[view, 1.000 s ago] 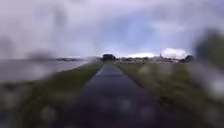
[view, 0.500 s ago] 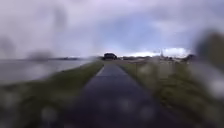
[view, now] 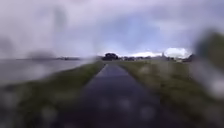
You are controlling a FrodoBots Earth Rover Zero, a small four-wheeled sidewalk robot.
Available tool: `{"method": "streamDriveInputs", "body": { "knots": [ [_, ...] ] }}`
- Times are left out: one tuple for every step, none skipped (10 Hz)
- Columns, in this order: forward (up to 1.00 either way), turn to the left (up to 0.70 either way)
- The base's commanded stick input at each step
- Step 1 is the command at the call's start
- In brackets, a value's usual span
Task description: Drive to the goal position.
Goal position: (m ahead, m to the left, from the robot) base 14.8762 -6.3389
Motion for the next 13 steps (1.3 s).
{"method": "streamDriveInputs", "body": {
  "knots": [
    [0.70, 0.00],
    [0.70, 0.00],
    [0.70, 0.00],
    [0.70, 0.00],
    [0.70, 0.00],
    [0.70, 0.00],
    [0.70, 0.00],
    [0.70, 0.00],
    [0.70, 0.00],
    [0.70, 0.00],
    [0.70, 0.00],
    [0.70, 0.00],
    [0.70, 0.00]
  ]
}}
